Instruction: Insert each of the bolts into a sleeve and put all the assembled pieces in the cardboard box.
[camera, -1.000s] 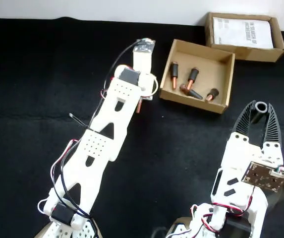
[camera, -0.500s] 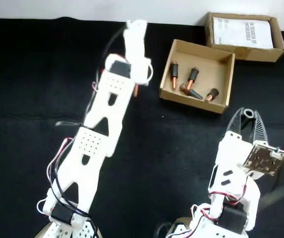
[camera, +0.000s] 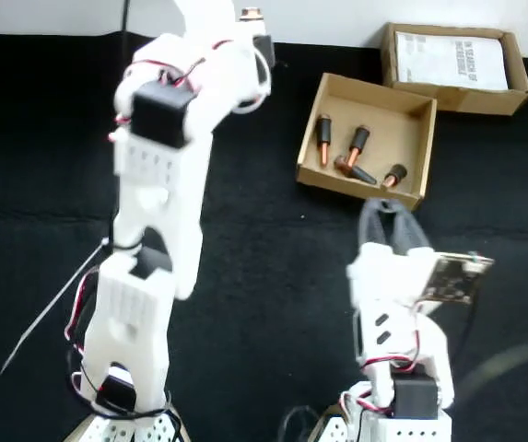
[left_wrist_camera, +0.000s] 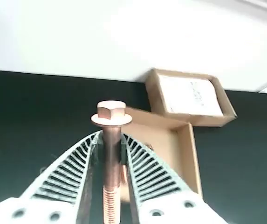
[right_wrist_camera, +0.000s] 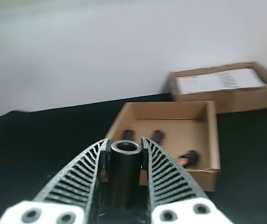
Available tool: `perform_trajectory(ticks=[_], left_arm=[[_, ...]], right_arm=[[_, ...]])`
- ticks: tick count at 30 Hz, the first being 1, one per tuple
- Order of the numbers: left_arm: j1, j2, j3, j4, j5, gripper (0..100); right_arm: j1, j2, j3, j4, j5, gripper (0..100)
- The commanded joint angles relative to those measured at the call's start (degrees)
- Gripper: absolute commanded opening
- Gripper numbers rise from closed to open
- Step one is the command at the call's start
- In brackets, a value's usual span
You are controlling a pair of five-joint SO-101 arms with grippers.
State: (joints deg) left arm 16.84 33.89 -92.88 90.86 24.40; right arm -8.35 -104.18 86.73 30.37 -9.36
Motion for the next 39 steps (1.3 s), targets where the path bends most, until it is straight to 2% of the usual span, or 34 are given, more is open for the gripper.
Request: perform_trajectory(ticks=[1, 6, 11, 14, 17, 23, 29, 39], left_arm=[[4.88, -9.19, -2.15, 10.2, 0.44, 1], [5.67, -12.18, -2.07, 10.9, 0.44, 1], [8.31, -12.88, -0.57, 11.25, 0.26, 1], [10.33, -18.15, 3.56, 11.34, -6.51, 1], [12.53, -28.0, 14.73, 11.34, -12.4, 1], [16.31, -50.59, 46.02, 10.64, -13.45, 1], [14.11, -61.14, 66.59, 0.53, -13.45, 1], [10.68, -66.51, 97.45, -22.77, -13.45, 1]], right_arm=[[-7.69, -0.57, -0.31, -0.22, -0.7, 0.8], [-15.52, -0.48, -0.22, 0.04, -0.62, 0.8], [-20.97, -0.48, -0.04, 0.13, 3.08, 0.8], [-21.41, -0.48, 0.04, 0.13, 3.34, 0.8], [-21.41, -0.48, 0.84, 0.13, 3.34, 0.8], [-21.58, -0.48, 1.63, 0.13, 3.34, 0.8], [-21.58, -0.48, 3.12, -0.04, 3.34, 0.8], [-21.58, -0.48, 3.03, 0.04, 3.34, 0.8]])
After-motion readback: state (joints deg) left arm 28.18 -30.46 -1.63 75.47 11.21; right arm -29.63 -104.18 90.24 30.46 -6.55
